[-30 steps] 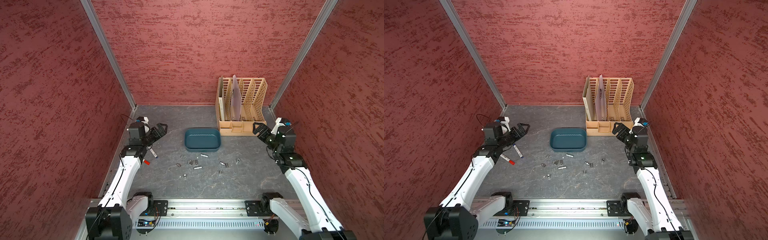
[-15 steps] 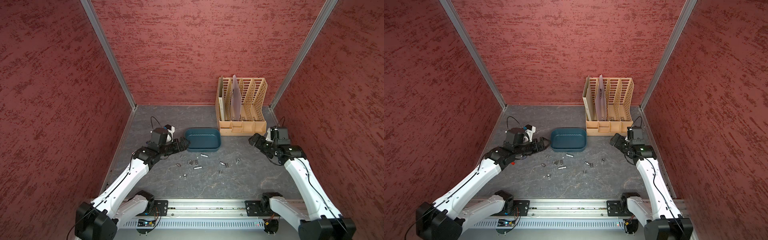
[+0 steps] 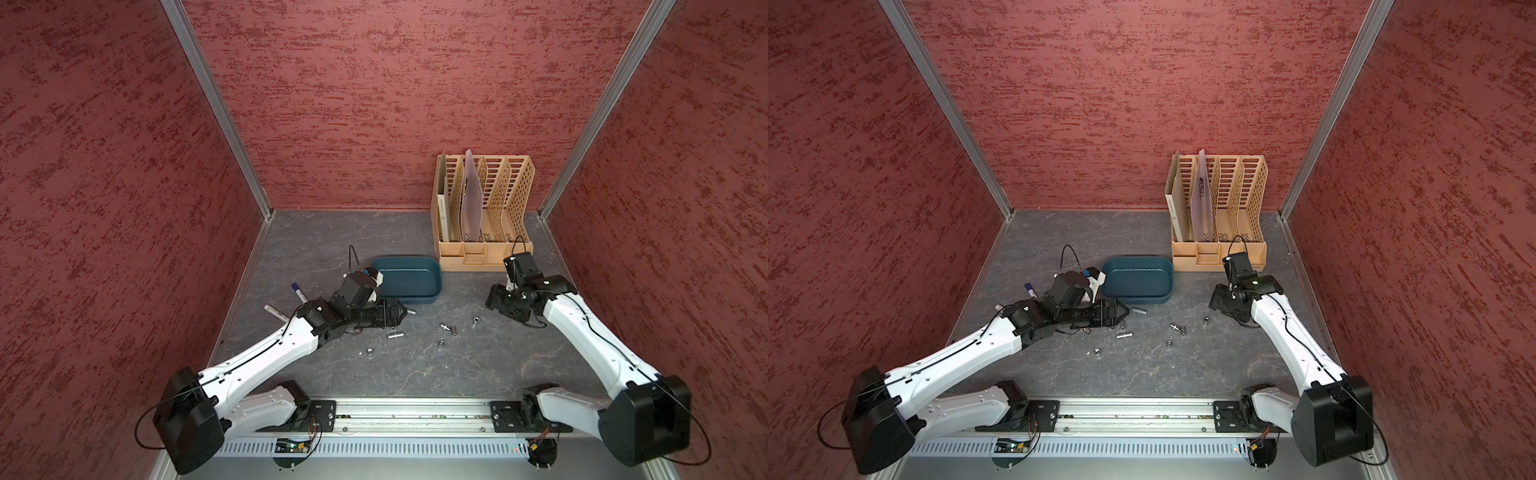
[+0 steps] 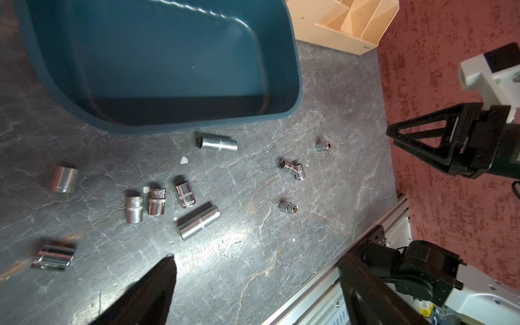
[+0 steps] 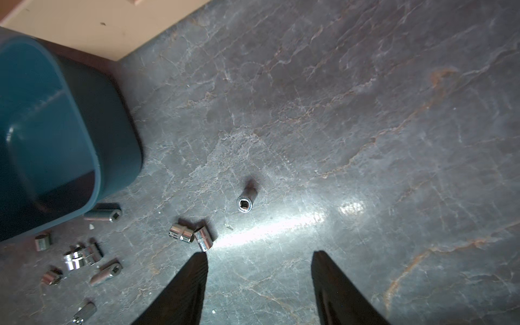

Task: Put the socket on the desktop into the storage box
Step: Pick up the socket head at the center of the board.

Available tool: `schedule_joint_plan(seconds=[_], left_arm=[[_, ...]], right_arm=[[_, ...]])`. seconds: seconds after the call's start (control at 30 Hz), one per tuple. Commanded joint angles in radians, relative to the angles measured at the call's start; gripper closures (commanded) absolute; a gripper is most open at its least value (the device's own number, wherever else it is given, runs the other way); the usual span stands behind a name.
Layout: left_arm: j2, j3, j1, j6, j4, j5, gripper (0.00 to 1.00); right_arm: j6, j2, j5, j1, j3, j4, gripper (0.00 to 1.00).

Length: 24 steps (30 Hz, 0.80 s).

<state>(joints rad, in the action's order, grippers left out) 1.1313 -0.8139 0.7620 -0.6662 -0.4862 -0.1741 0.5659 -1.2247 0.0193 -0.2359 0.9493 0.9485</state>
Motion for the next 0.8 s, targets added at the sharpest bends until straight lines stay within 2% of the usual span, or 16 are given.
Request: schedule_joint_plan(seconds=[0.0,0.37,0.47,0.77], left_arm=[[0.014,-0.022,0.033,-0.011,0.016,0.060,0.06],[0.029,0.005,0.096,-0.061,0.032,0.092,0.06],[0.019,0.018,0.098,-0.066,0.031,0.099,0.06],[0.006,0.032,0.097,-0.077,0.028,0.110,0.06]], right_arm=[[0.009,-0.044,-0.061,-0.043,0.023,0.007,0.38],[0.026,-0.227,-0.069,-0.107,0.045,-0.063,0.44],[0.029,-0.293,-0.061,-0.108,0.044,-0.083,0.49],[0.038,-0.366,-0.037,-0.111,0.027,-0.143,0.59]])
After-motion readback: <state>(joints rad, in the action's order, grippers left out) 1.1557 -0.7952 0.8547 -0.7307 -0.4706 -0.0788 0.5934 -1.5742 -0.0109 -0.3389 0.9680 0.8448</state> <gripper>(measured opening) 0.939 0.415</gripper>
